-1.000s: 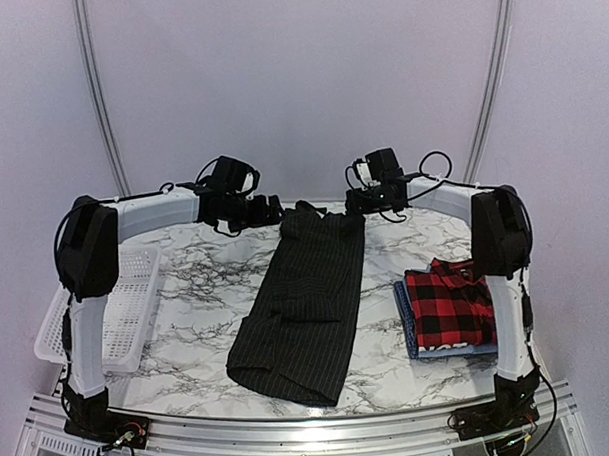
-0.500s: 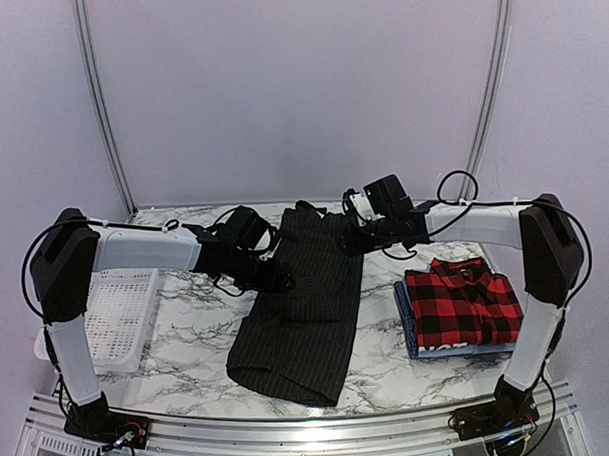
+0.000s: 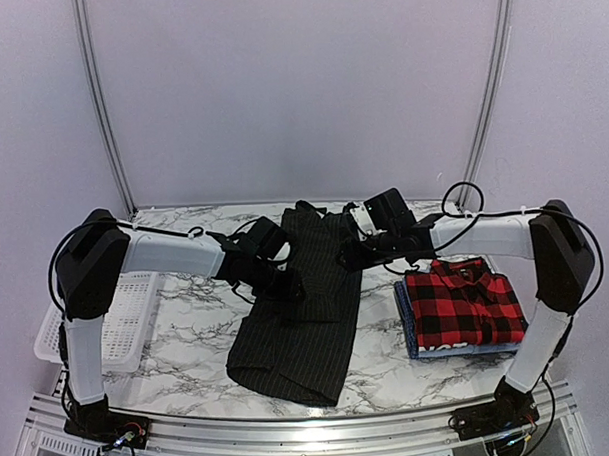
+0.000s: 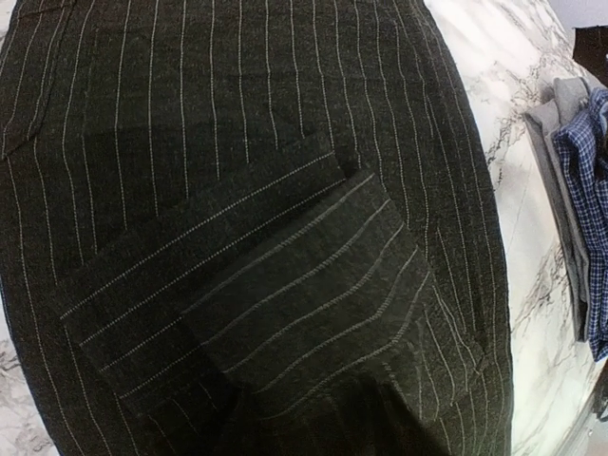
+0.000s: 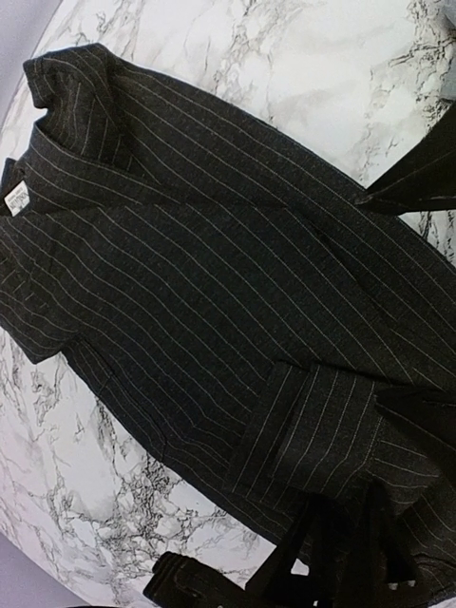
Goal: Fold and stack the long sleeve shirts
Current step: Flatten out the crumpled shirt at the center of the board.
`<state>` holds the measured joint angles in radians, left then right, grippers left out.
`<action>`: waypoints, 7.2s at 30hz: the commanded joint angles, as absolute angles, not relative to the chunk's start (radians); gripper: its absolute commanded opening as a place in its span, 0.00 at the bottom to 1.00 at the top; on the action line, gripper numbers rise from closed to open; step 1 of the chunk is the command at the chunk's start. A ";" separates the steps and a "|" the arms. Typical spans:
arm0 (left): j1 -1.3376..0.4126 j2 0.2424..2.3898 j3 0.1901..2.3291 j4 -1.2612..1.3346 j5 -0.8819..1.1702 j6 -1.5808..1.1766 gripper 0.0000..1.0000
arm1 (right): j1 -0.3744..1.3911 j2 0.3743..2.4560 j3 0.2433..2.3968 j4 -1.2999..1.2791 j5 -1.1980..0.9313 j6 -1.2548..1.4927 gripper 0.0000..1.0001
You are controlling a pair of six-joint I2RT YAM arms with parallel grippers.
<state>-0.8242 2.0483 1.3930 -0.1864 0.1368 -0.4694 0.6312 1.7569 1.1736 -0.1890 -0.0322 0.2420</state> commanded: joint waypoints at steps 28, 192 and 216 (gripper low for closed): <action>-0.867 1.800 1.170 -0.153 -0.039 -0.566 0.00 | 0.791 1.919 1.299 -0.217 -0.031 0.295 0.76; -0.457 1.953 1.752 -0.553 -0.062 -0.408 0.62 | 0.585 1.965 1.756 -0.505 0.224 0.100 0.49; -0.938 1.569 1.085 -0.442 -0.034 -0.584 0.53 | 1.006 1.686 1.150 -0.440 0.156 0.395 0.43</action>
